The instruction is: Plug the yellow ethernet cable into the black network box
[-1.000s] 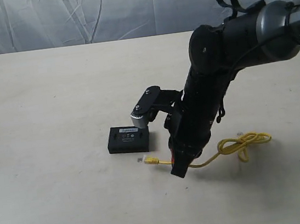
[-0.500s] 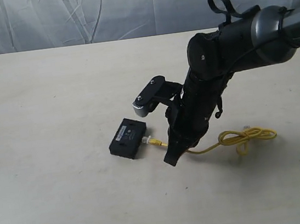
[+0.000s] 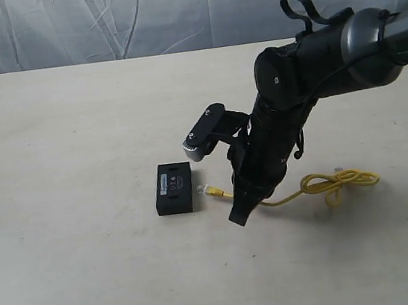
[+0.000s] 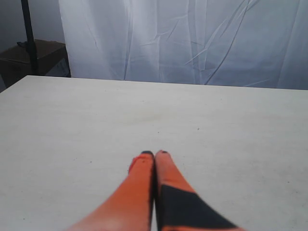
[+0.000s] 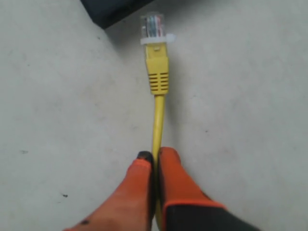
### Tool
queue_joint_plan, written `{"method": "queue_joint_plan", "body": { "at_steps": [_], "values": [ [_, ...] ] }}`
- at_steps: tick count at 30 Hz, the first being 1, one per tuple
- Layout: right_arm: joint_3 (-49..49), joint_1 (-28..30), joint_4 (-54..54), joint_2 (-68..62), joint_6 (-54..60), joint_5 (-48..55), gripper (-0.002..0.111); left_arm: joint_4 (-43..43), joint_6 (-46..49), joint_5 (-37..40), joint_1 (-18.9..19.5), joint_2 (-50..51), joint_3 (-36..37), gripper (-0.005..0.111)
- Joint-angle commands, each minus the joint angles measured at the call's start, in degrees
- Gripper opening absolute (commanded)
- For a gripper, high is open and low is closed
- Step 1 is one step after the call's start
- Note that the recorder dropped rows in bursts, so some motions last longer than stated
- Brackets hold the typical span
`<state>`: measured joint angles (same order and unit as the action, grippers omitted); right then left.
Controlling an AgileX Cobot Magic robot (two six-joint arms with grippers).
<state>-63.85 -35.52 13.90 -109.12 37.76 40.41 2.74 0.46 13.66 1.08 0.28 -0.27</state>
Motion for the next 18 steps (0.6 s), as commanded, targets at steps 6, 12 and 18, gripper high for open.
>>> {"method": "queue_joint_plan", "body": {
  "at_steps": [6,12,18],
  "values": [
    [0.2,0.1,2.4,0.3,5.1,1.4,-0.001,0.0,-0.1,-0.4,0.1,-0.3,0.3,0.000],
    [0.2,0.1,4.6,0.3,7.5,1.4,-0.001,0.0,-0.1,-0.4,0.1,-0.3,0.3,0.000],
    [0.2,0.1,4.6,0.3,8.0,1.6,-0.001,0.0,-0.1,-0.4,0.1,-0.3,0.3,0.000]
  ]
}}
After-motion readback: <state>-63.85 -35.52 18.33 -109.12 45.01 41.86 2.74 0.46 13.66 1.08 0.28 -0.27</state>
